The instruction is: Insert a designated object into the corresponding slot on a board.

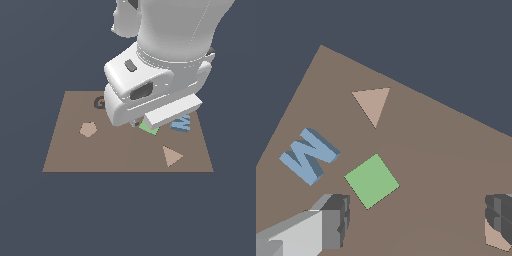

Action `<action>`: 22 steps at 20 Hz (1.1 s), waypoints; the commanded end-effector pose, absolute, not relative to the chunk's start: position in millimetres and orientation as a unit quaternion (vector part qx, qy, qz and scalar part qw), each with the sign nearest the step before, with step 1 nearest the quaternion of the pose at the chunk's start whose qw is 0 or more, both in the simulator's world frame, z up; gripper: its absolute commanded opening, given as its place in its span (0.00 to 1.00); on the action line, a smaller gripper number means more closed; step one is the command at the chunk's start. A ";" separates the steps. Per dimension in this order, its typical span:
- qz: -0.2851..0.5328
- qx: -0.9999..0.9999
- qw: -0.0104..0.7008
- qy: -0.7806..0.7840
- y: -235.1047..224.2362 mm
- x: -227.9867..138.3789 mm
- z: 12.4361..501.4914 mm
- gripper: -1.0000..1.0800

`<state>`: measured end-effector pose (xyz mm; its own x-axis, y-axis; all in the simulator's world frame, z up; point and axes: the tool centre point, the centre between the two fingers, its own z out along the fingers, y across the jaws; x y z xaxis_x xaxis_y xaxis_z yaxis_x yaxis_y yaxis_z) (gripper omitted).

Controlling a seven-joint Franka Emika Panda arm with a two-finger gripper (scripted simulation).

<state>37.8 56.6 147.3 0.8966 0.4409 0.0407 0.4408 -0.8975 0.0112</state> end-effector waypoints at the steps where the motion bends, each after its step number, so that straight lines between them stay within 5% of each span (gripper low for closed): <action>1: 0.019 0.960 0.000 0.281 73.4 38.9 134.8 0.96; 22: 0.001 0.799 0.000 0.601 168.2 -1.0 54.6 0.96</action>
